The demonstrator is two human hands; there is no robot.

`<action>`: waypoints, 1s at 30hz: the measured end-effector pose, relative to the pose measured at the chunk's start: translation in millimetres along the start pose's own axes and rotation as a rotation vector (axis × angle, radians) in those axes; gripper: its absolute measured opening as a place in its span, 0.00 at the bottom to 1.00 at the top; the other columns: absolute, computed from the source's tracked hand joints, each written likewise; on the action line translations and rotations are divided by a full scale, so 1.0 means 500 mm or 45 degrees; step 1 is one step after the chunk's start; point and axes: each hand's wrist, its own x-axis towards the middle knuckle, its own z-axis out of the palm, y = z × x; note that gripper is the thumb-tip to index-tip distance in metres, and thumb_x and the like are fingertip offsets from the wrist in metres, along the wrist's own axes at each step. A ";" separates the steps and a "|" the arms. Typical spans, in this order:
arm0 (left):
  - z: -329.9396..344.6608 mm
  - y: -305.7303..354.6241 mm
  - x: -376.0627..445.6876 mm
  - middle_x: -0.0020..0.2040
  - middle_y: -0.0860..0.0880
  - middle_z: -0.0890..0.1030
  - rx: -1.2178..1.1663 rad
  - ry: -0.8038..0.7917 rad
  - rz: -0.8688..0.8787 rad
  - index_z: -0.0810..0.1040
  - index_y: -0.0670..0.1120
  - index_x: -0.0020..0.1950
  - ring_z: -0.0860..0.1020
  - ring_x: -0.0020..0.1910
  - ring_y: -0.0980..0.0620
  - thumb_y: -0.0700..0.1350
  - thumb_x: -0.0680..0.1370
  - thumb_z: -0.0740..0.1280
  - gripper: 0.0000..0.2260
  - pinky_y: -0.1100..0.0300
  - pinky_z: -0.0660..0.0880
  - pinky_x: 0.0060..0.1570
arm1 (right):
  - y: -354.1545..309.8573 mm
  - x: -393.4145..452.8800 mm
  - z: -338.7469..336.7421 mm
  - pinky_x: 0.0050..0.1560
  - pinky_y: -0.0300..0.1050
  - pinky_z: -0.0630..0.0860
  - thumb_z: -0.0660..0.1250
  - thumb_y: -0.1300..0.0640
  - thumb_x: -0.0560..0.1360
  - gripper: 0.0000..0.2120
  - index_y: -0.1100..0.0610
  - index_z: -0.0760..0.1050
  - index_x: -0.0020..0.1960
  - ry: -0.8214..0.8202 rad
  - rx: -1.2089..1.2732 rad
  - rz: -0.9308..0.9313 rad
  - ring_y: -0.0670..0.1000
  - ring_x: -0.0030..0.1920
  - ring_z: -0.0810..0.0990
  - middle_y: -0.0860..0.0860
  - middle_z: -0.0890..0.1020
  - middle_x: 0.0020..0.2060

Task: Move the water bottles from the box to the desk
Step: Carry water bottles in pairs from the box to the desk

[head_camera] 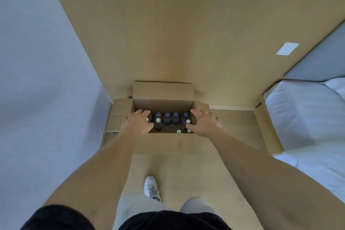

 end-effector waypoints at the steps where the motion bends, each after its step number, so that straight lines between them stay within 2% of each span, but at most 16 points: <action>1: -0.015 -0.014 0.029 0.73 0.48 0.70 -0.019 -0.010 0.000 0.64 0.54 0.77 0.68 0.70 0.43 0.55 0.79 0.62 0.26 0.46 0.67 0.67 | -0.009 0.024 -0.011 0.69 0.58 0.62 0.61 0.34 0.74 0.35 0.41 0.55 0.78 0.003 0.016 -0.009 0.58 0.74 0.62 0.50 0.63 0.76; 15: -0.044 -0.076 0.268 0.76 0.47 0.67 -0.072 -0.168 0.032 0.62 0.54 0.79 0.67 0.72 0.41 0.55 0.80 0.62 0.27 0.44 0.66 0.69 | -0.076 0.265 -0.019 0.72 0.58 0.64 0.64 0.39 0.77 0.33 0.44 0.57 0.79 -0.119 0.133 -0.038 0.60 0.74 0.63 0.52 0.63 0.76; 24: -0.032 -0.051 0.406 0.78 0.48 0.66 -0.109 -0.204 0.058 0.64 0.53 0.79 0.67 0.74 0.44 0.51 0.82 0.63 0.25 0.47 0.65 0.71 | -0.019 0.470 -0.026 0.71 0.58 0.67 0.66 0.40 0.76 0.33 0.44 0.59 0.78 -0.164 0.273 -0.035 0.59 0.73 0.65 0.53 0.66 0.74; 30: 0.035 -0.042 0.507 0.76 0.48 0.70 -0.110 -0.215 0.114 0.66 0.52 0.78 0.70 0.72 0.45 0.50 0.81 0.65 0.24 0.49 0.67 0.69 | 0.027 0.593 0.029 0.68 0.53 0.67 0.67 0.40 0.76 0.33 0.44 0.61 0.77 -0.193 0.250 -0.018 0.59 0.72 0.67 0.54 0.69 0.73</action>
